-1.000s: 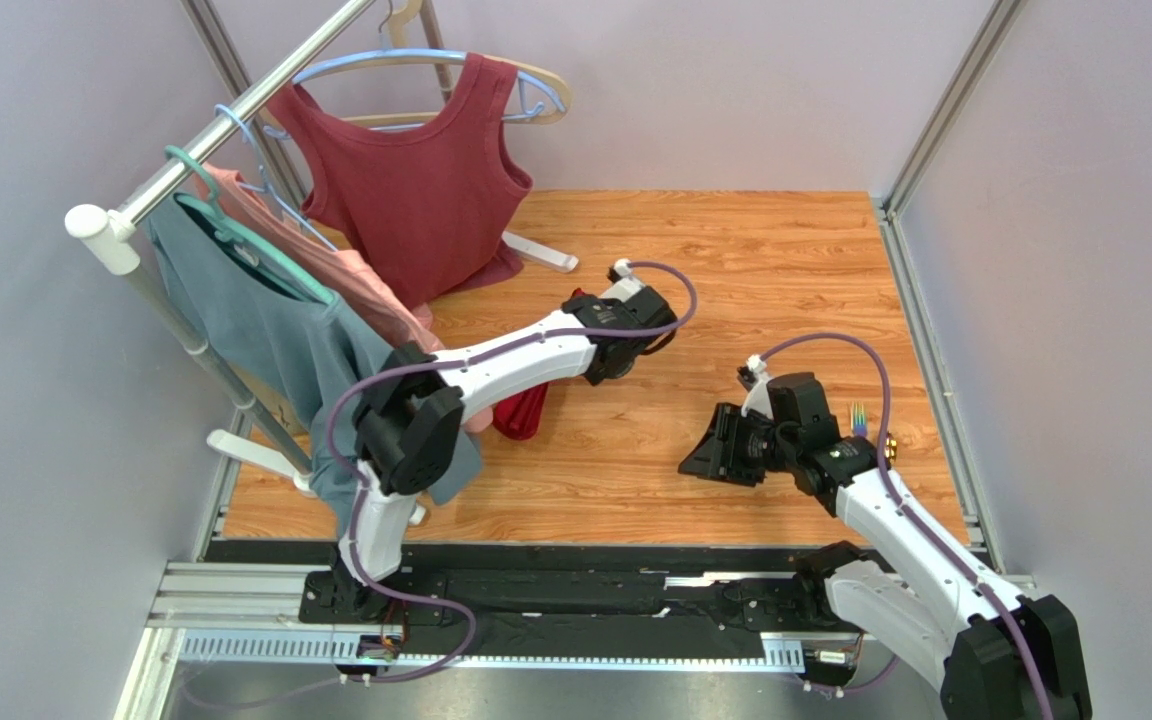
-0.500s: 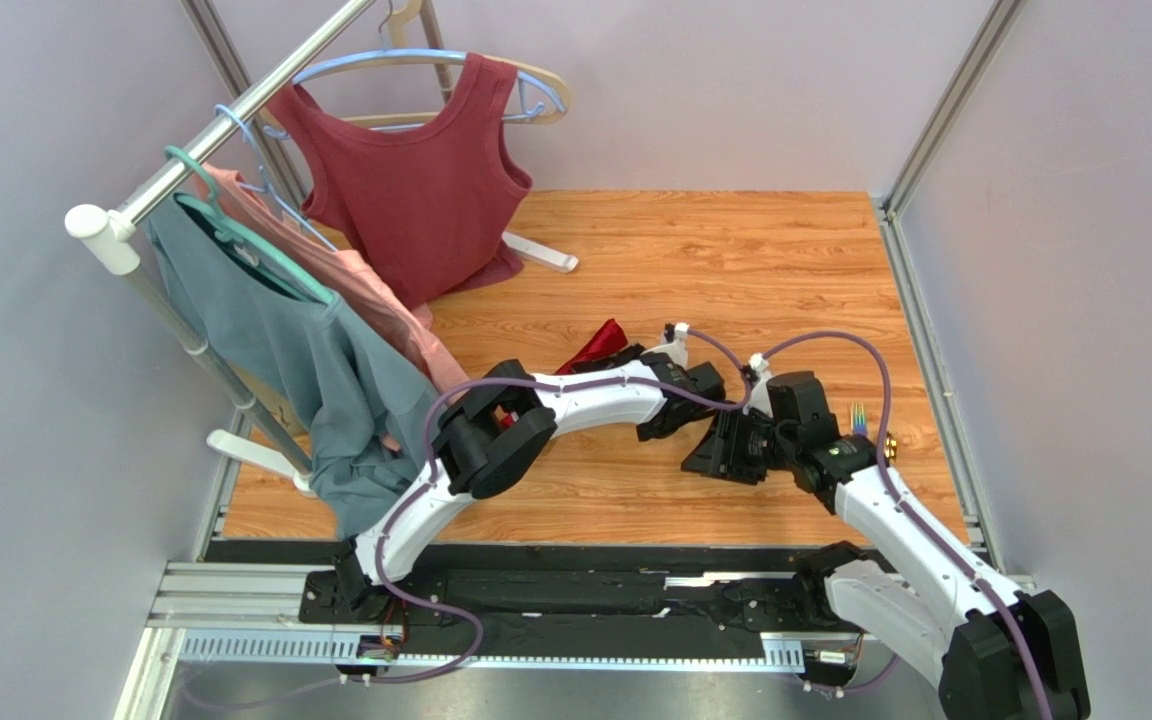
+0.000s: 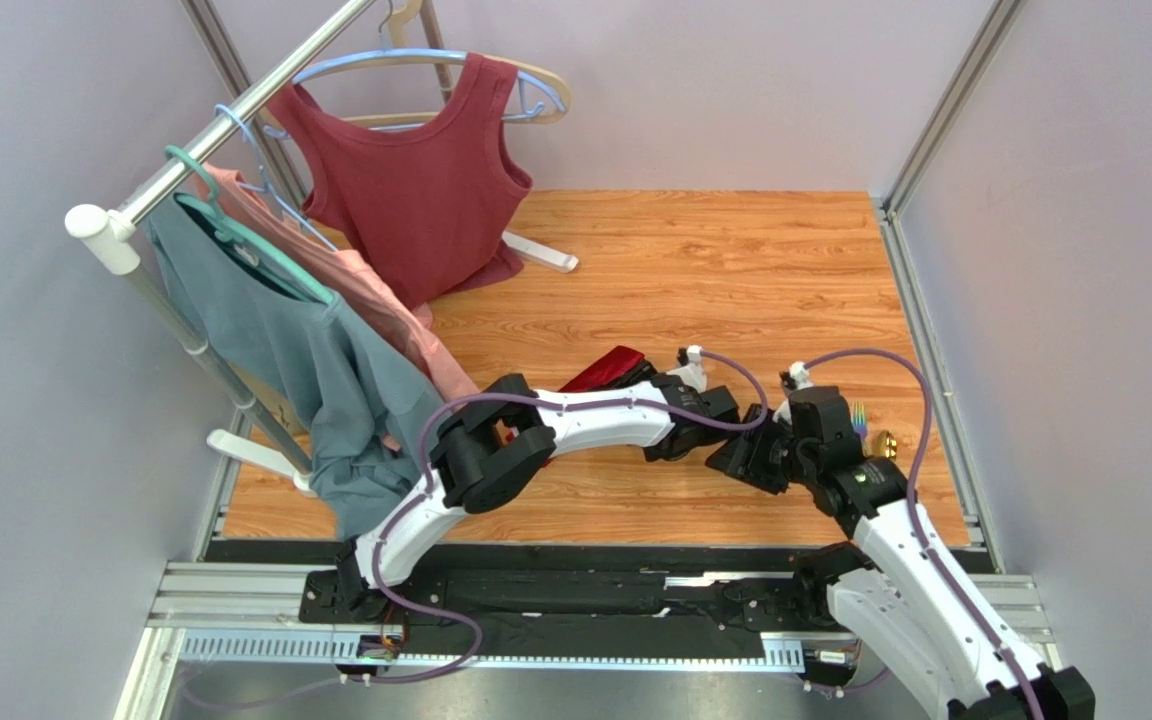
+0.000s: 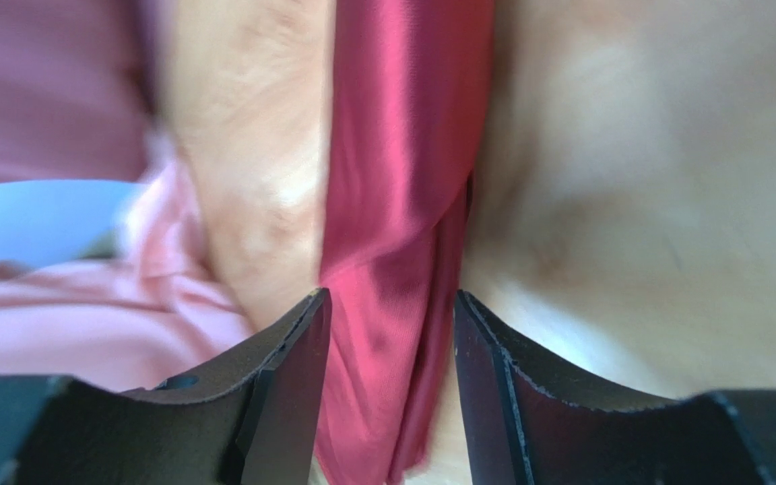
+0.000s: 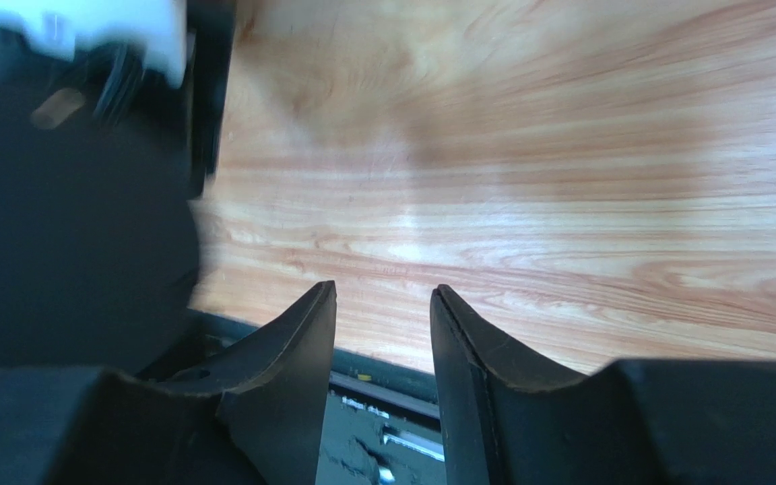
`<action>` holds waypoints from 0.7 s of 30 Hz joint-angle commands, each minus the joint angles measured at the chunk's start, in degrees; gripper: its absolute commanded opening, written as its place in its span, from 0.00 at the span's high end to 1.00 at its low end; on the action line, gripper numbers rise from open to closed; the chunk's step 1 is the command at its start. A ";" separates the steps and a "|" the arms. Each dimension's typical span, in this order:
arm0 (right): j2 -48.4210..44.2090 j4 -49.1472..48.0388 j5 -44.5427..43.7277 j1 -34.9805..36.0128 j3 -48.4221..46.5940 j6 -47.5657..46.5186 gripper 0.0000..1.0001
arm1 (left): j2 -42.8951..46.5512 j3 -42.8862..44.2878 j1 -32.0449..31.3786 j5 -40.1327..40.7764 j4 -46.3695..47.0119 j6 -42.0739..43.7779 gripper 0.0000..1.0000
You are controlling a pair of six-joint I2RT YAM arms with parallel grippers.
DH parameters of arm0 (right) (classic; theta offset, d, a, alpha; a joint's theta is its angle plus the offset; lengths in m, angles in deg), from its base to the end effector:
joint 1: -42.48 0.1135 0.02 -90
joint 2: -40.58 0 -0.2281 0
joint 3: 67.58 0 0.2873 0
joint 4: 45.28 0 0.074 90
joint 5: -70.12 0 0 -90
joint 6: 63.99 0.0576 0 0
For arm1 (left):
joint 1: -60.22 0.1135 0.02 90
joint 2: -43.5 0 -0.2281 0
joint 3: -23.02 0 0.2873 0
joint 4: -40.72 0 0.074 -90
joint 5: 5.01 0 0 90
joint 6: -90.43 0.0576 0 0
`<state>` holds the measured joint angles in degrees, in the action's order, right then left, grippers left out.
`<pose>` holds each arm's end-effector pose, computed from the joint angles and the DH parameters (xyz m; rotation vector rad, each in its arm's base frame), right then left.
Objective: Fold the napkin into a case and place the utensils inside
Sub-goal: Turn over the smaller rectangle-folded napkin at the center of the board.
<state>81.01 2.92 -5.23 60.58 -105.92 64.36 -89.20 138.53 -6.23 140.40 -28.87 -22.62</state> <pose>0.2011 0.0811 0.1512 0.3321 2.5341 0.7252 0.2253 -0.3983 0.0897 0.8182 2.1478 0.8116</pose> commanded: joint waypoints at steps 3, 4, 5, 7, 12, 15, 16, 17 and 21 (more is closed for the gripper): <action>-3.34 2.09 -7.80 -2.02 -1.14 4.72 0.56 | 21.15 -8.97 -1.05 -26.54 12.17 1.43 0.49; -2.73 2.18 -7.89 -2.29 -1.40 4.54 0.56 | 23.09 -10.20 -0.70 -29.90 13.49 2.30 0.58; -1.68 1.74 -7.54 -2.46 -1.49 4.46 0.56 | 26.59 -12.64 0.00 -31.93 14.11 1.87 0.62; -0.18 -0.01 -5.88 -2.64 -1.66 2.97 0.56 | 29.94 -15.55 2.98 -37.55 15.78 0.55 0.76; 8.07 -2.74 0.81 -2.46 -5.69 -3.36 0.57 | 35.85 -25.40 10.72 -45.30 17.72 1.25 0.95; 11.68 -2.74 2.04 -2.46 -7.64 -5.47 0.58 | 35.68 -29.10 13.72 -45.49 18.08 2.92 0.99; 11.96 -2.83 2.13 -2.46 -7.82 -5.56 0.58 | 34.98 -29.89 14.07 -45.23 18.25 3.27 1.00; 12.13 -3.53 2.57 -2.46 -7.91 -5.56 0.58 | 34.36 -31.46 14.51 -44.96 18.69 3.62 1.00; 12.05 -4.24 3.45 -2.38 -7.91 -5.04 0.58 | 31.99 -33.85 14.51 -42.15 19.39 2.84 1.00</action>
<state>93.38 1.52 -3.89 58.25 -111.64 60.84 -56.26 106.14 9.18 98.64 -11.10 -20.46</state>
